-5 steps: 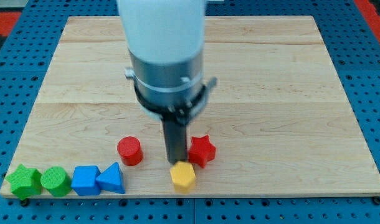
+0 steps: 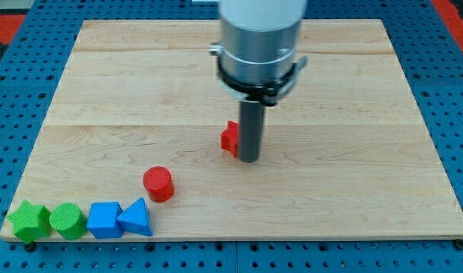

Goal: Drag the red star to the top side of the board

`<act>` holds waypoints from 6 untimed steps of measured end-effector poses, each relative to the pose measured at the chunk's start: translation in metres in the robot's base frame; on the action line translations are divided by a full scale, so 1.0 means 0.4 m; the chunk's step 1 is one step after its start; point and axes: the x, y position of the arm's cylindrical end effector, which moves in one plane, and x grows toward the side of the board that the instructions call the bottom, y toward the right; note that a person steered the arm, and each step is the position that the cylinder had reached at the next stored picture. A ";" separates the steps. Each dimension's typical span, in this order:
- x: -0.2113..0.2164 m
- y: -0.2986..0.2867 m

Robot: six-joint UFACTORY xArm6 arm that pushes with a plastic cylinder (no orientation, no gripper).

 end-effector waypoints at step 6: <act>-0.534 0.174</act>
